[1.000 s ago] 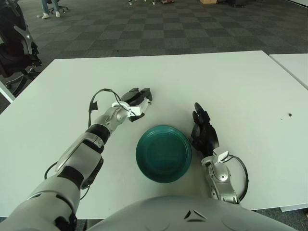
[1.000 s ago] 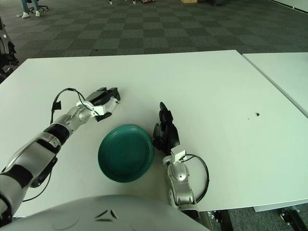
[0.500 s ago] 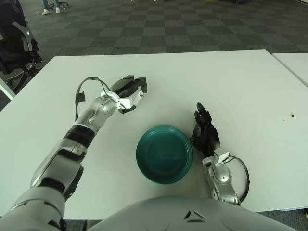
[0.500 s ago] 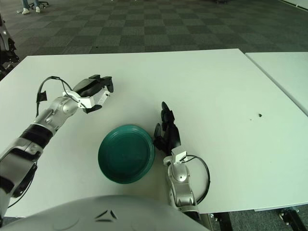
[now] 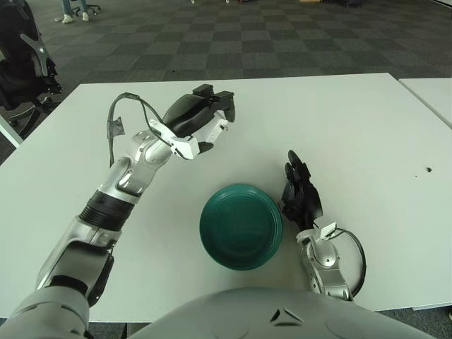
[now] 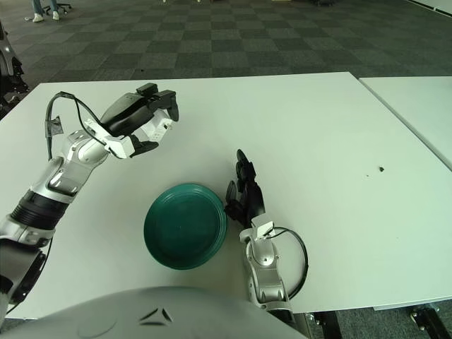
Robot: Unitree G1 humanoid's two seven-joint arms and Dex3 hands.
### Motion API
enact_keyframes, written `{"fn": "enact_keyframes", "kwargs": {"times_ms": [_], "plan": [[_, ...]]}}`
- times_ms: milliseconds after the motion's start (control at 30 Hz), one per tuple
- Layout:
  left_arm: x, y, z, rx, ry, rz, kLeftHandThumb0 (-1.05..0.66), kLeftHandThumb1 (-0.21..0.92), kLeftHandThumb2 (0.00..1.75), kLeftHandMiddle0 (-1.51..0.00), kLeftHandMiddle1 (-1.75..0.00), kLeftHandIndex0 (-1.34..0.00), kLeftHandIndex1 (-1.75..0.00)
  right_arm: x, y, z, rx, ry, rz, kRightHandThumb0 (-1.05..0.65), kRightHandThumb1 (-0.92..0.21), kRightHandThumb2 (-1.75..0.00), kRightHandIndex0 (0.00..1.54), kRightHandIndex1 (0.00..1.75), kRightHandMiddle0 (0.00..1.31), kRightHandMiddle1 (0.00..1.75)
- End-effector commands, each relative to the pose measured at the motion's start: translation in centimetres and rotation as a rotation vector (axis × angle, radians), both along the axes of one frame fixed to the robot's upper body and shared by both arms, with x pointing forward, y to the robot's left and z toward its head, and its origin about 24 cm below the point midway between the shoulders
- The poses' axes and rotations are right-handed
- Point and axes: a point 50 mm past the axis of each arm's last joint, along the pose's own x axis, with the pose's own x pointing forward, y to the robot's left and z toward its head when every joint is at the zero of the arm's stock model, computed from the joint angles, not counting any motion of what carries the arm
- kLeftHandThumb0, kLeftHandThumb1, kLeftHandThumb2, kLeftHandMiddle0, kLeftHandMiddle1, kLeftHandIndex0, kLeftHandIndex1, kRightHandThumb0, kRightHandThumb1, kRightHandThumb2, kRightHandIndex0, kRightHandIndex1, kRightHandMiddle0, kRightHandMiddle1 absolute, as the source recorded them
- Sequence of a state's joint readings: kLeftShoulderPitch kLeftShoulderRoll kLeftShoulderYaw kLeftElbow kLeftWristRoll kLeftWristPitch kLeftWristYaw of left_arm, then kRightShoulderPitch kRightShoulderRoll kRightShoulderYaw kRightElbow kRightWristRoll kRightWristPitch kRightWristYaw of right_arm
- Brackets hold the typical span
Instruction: Put the charger into the plate.
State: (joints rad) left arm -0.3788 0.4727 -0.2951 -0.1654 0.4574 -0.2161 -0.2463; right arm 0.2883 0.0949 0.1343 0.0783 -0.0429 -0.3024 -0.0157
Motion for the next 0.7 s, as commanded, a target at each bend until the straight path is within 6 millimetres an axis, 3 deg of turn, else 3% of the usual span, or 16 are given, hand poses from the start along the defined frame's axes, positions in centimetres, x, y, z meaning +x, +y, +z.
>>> {"fn": "enact_keyframes", "kwargs": {"times_ms": [0,233,367,667], "plan": [[-0.6,-0.3,-0.1,-0.003,0.032,-0.021,0.00,0.09,1.58,-0.76,-1.75,-0.57,-1.75,-3.1,-0.3,-4.8,0.004,0.295,-0.021,-0.87,-0.92,-0.92,0.02,0.00,0.00,0.19],[-2.4,-2.5,-1.2,-0.027,0.066,-0.141,0.00,0.11,1.56,-0.75,-1.74,-0.55,-1.75,-2.9,-0.2,-4.8,-0.006,0.290,-0.020,-0.86,-0.92,-0.92,0.02,0.00,0.00,0.18],[-4.2,-3.8,-2.4,-0.061,0.173,-0.211,0.00,0.12,1.55,-0.75,-1.73,-0.54,-1.75,-2.8,-0.2,-4.7,-0.008,0.287,-0.013,-0.86,-0.92,-0.93,0.01,0.00,0.00,0.16],[-5.9,-5.0,-4.0,-0.003,0.276,-0.290,0.00,0.10,1.55,-0.77,-1.70,-0.55,-1.75,-3.6,-1.1,-5.3,-0.026,0.306,-0.027,-0.85,-0.92,-0.91,0.01,0.00,0.00,0.22]]}}
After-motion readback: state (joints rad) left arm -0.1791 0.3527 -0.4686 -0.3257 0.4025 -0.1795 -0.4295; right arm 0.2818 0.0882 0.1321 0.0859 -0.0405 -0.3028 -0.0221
